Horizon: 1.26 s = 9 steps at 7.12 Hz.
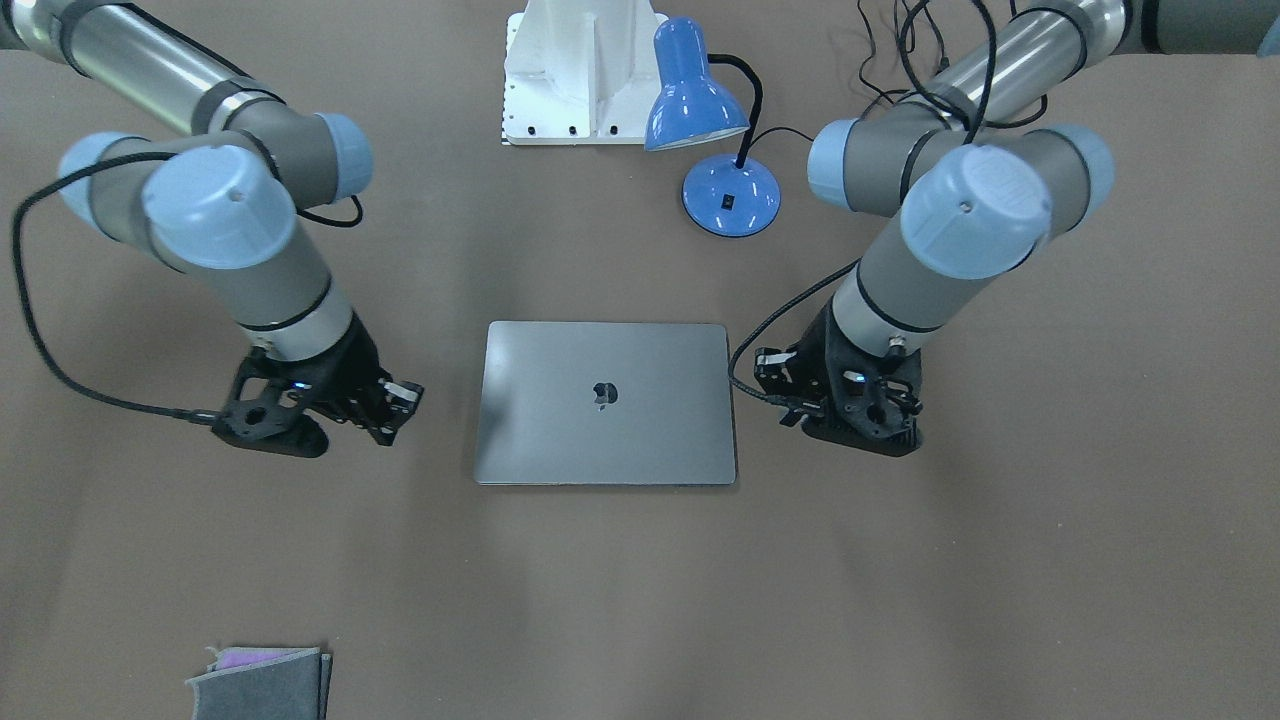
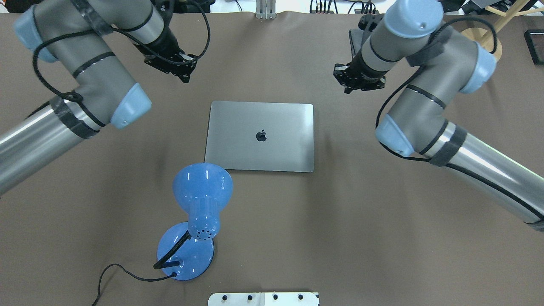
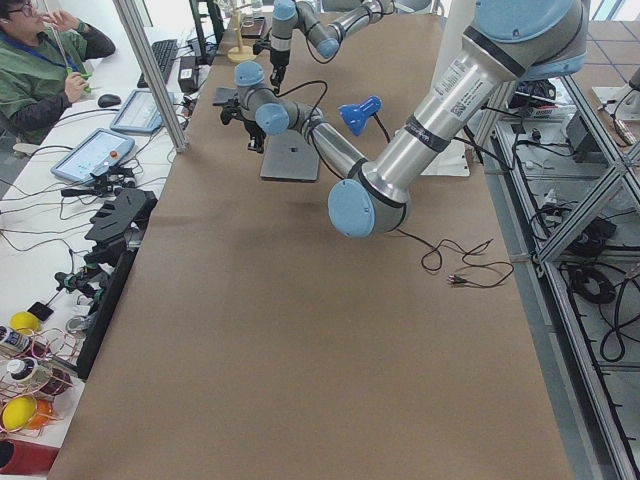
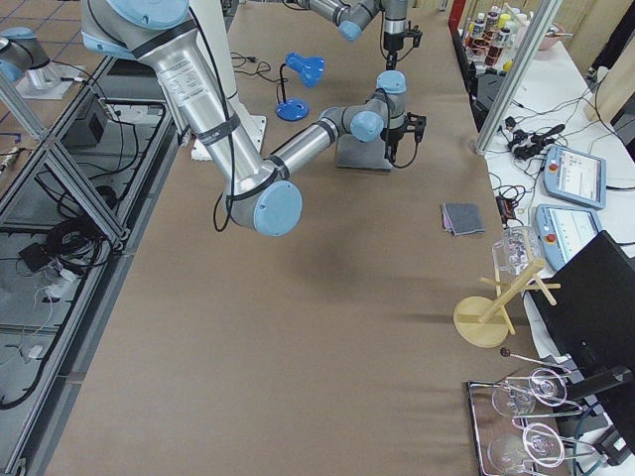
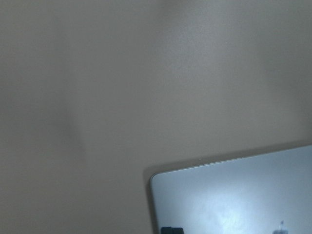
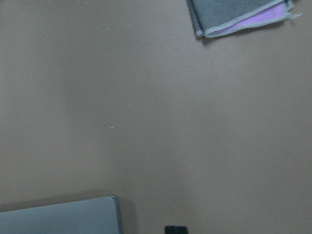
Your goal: Close laptop
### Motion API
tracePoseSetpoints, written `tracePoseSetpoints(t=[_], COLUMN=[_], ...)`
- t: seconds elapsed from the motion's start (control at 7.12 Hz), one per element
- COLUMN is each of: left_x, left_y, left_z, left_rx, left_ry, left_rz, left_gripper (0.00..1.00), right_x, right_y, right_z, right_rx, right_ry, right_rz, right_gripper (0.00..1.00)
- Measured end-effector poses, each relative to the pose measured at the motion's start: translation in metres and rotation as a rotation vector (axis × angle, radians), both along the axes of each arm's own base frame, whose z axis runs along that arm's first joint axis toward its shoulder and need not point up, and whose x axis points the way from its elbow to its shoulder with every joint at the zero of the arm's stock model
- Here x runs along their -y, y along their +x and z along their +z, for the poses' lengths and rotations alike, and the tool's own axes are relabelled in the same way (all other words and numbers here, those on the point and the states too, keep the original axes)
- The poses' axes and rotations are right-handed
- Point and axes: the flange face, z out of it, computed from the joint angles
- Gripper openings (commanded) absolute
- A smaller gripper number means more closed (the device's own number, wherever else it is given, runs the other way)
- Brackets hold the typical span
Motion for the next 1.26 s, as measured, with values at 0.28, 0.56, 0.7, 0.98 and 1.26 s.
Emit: tracePoseSetpoints(t=[0.28,0.56,0.7,0.98,1.26], left_x=[-0.020,-0.024,-0.026,-0.045,-0.082], left_y=[-0.103,-0.200,-0.243,-0.327,-0.392], left_z=[0.023,0.074,0.112,0.193,0.276], left_rx=[0.087,0.171,0.194,0.207,0.186], left_ry=[0.064,0.115,0.132,0.127,0.097], left_rz=[0.039,0.079,0.109,0.137,0.149], left_gripper=[0.98,0.98,0.98,0.98,0.98], right_x=[0.000,-0.011,-0.028,-0.073,-0.114], right_y=[0.072,0.162,0.218,0.323,0.416], right_z=[0.039,0.100,0.134,0.193,0.235], right_rx=[-0.033,-0.083,-0.110,-0.181,-0.212], right_ry=[0.066,0.118,0.146,0.175,0.167], right_rz=[-0.036,-0.127,-0.167,-0.228,-0.283], right_gripper=[1.00,1.00,1.00,1.00,1.00])
